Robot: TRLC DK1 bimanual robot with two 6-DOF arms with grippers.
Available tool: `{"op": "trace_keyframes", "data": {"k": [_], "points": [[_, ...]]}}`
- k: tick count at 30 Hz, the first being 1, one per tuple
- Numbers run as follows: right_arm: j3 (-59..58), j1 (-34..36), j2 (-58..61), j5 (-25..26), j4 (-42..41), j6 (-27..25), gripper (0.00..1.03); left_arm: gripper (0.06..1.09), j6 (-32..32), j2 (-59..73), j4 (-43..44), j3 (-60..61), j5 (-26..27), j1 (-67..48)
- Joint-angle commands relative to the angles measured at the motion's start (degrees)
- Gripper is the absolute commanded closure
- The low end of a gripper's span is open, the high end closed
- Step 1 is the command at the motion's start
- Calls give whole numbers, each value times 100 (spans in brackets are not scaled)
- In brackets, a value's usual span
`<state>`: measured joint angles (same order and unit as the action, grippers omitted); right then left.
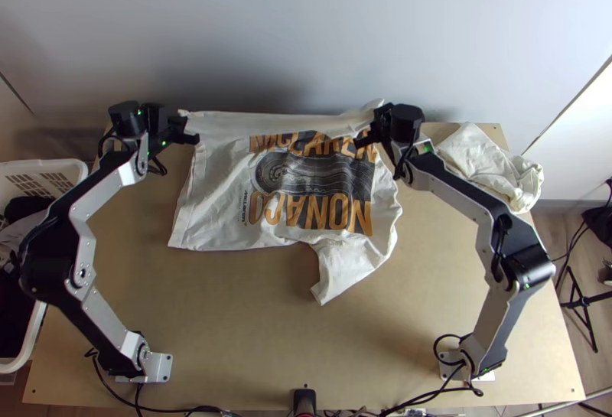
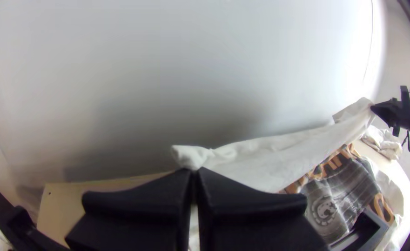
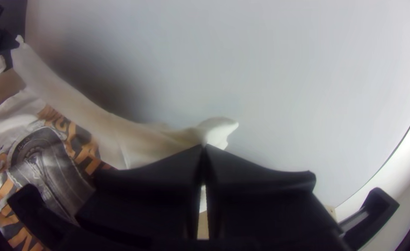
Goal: Fold the t-shirt
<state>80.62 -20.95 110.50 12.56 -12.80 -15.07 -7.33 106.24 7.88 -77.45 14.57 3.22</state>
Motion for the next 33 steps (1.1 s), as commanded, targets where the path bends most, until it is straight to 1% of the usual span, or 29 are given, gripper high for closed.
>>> {"op": "trace_keyframes", "data": {"k": [1, 7, 16, 19, 23, 33], "points": [[-793, -199, -564, -52, 67, 39, 100, 105, -40, -622, 73, 863, 73, -59], [-1224, -208, -863, -96, 164, 83, 100, 105, -75, -868, 144, 1399, 81, -85], [-1540, -322, -1048, -192, 427, 145, 100, 105, -84, -1035, 214, 1944, 81, -76], [-1646, -401, -1021, -368, 770, 118, 100, 105, -163, -1017, 363, 2173, 81, -68], [-1857, -454, -1004, -438, 805, 92, 100, 105, -348, -824, 469, 2410, 81, -59], [-2129, -401, -1109, -438, 805, 110, 100, 105, -365, -762, 469, 2524, 90, -76]]}}
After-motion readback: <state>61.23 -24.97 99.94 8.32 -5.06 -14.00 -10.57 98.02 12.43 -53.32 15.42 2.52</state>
